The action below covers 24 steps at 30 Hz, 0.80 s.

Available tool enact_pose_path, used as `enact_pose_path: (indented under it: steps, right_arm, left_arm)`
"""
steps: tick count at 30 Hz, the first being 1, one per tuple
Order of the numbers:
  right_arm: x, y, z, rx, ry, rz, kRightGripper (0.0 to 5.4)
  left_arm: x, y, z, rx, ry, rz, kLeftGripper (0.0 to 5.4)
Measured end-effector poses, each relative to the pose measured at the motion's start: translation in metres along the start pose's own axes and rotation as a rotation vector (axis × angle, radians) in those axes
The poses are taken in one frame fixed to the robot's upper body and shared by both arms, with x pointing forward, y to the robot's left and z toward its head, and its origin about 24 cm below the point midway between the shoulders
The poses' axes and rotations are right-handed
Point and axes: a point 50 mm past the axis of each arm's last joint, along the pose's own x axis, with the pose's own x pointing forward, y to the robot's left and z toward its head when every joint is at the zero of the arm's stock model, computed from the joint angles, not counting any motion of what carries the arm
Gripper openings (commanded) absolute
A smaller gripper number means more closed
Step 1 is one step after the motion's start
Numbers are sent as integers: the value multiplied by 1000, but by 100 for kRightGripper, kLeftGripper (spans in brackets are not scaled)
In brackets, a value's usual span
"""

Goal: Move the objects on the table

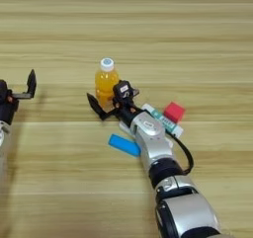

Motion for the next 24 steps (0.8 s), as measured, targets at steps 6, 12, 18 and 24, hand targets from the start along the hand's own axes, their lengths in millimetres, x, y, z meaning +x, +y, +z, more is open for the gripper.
enact_pose_path:
  steps: [6,12,18,24]
  right_arm:
    - [0,0,0,1,-2,0,535]
    - [1,-1,5,8,-36,1,535]
    - [3,-2,20,10,-113,4,535]
    - [4,-3,40,-2,-209,12,535]
  left_arm:
    - [1,-1,0,1,-2,-5,540]
    - [1,-1,0,2,-2,-6,540]
    - [1,-1,0,3,-2,-7,540]
    - [0,-1,-1,5,4,-8,540]
